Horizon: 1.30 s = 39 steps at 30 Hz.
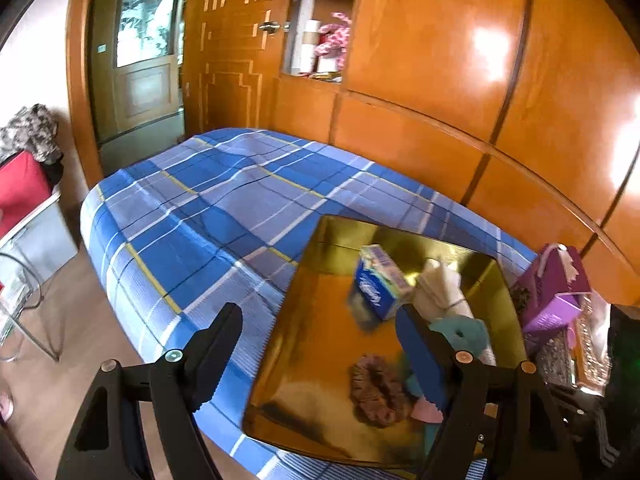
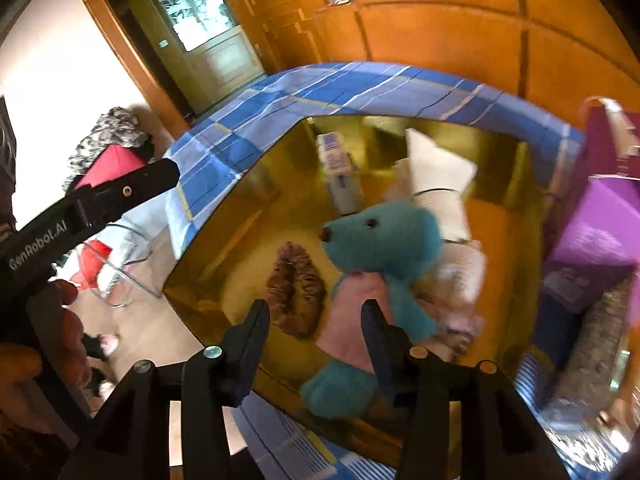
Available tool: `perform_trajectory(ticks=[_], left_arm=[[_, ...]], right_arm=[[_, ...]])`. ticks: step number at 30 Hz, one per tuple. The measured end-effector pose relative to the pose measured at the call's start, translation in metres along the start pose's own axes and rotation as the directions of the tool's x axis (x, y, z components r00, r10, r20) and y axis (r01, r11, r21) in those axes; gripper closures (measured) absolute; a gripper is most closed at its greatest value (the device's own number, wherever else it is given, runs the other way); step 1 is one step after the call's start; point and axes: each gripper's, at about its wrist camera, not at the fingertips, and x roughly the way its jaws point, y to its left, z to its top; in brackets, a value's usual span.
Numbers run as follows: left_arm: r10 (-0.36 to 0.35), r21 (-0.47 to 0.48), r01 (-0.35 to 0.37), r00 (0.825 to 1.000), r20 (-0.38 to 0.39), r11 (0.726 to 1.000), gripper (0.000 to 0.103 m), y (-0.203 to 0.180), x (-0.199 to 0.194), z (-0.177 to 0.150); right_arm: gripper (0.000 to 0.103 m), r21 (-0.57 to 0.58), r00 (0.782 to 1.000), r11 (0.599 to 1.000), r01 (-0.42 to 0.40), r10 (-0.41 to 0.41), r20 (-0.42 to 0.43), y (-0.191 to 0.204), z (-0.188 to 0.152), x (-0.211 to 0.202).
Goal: Organize soft objects
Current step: 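Move both tools back to the remaining pile on the bed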
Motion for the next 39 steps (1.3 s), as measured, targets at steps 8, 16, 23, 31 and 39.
perform_trajectory(ticks=[8,16,23,31,39], left_arm=[[-0.062,0.092,0.061,0.998,0.007,0.994,0.02,-0.038,-0.017,-0.011],[-0.14,0.183,0.143,0.99,-0.028,0.973,0.02,-0.08,-0.027,-0.029],[-0.2,0.249,0.206,0.979,-0.046,0.946,0.02,-0.114,-0.04,-0.043],[-0.248,0.333,0.251,0.967,-0.053,0.909,0.02,-0.148,-0.053,-0.05],[-0.29,0.399,0.291,0.955,-0.063,0.87,0.02,-0.179,-0.063,-0.054]], right_arm=[[0.055,-0.017,0.99,0.995,0.097,-0.094,0.107,-0.002,-0.016,-0.044],[0.055,0.055,0.966,0.983,0.173,-0.181,0.183,-0.029,-0.032,-0.083],[0.055,0.154,0.928,0.958,0.24,-0.273,0.253,-0.059,-0.049,-0.124],[0.055,0.293,0.879,0.903,0.313,-0.392,0.27,-0.111,-0.084,-0.168],[0.055,0.386,0.835,0.833,0.397,-0.502,0.225,-0.151,-0.124,-0.199]])
